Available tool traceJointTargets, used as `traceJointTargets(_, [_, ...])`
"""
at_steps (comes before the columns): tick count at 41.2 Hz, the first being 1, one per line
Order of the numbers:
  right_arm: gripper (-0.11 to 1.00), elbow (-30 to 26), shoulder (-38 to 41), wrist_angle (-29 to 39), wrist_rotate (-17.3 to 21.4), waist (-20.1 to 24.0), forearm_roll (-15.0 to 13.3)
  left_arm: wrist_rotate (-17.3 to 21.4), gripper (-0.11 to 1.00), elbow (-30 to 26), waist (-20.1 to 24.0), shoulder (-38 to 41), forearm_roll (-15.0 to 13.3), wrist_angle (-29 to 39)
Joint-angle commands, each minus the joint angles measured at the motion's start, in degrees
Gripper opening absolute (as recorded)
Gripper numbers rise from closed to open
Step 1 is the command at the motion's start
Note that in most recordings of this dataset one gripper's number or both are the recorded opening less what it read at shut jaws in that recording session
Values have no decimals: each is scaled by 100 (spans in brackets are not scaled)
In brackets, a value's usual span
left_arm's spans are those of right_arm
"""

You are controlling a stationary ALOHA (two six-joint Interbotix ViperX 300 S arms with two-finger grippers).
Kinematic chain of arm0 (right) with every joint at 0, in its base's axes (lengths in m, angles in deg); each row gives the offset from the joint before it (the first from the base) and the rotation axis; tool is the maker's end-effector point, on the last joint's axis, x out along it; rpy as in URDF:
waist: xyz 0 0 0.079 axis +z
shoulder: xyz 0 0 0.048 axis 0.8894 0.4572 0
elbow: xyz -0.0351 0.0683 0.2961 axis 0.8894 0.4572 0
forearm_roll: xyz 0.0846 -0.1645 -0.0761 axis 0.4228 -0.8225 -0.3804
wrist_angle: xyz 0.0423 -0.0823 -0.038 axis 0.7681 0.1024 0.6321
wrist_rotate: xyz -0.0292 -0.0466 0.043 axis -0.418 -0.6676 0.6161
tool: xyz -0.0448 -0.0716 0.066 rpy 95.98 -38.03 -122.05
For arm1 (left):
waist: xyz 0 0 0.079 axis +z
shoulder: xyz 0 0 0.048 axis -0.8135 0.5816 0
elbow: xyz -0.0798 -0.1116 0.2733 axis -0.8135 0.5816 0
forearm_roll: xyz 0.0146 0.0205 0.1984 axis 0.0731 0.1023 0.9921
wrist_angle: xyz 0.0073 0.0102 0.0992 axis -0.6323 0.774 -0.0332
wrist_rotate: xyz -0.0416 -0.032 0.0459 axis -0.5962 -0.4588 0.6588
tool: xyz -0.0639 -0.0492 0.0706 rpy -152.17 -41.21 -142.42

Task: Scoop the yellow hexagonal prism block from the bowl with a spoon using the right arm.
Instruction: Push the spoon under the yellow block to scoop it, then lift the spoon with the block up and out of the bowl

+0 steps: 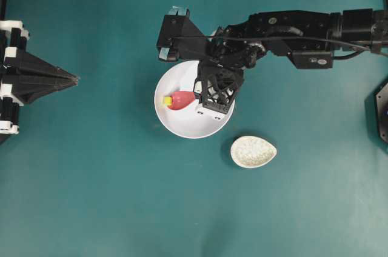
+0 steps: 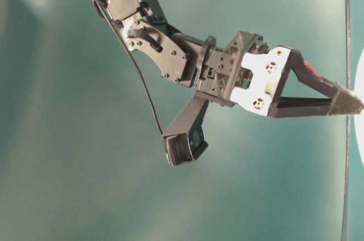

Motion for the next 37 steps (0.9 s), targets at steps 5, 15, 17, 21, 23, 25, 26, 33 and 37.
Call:
traceJointTargets(5, [23, 141, -387, -308, 35, 18, 44, -18, 0, -114, 0, 53, 18, -35])
traceJointTargets(15, [23, 466, -606, -659, 44, 9, 132, -35, 0, -105, 0, 53, 9, -26])
traceJointTargets(17, [23, 536, -650, -738, 44, 9, 141, -35, 0, -114, 0, 53, 9, -26])
traceJointTargets(21, [23, 712, -782, -932, 44, 9, 141, -35, 0, -105, 0, 53, 9, -9])
traceJointTargets(23, [23, 809, -853, -1055, 44, 18, 141, -35, 0, -114, 0, 53, 9, 0])
traceJointTargets(25, [23, 905, -940, -1178, 44, 18, 149, -35, 0, -105, 0, 53, 18, 0])
traceJointTargets(26, [23, 976, -984, -1257, 44, 18, 158, -35, 0, -105, 0, 53, 18, 0])
traceJointTargets(33, [23, 1283, -1318, -1696, 35, 18, 167, -44, 0, -105, 0, 53, 18, 0])
traceJointTargets(37, [23, 1468, -1547, -2074, 18, 9, 167, -44, 0, -105, 0, 53, 9, 0])
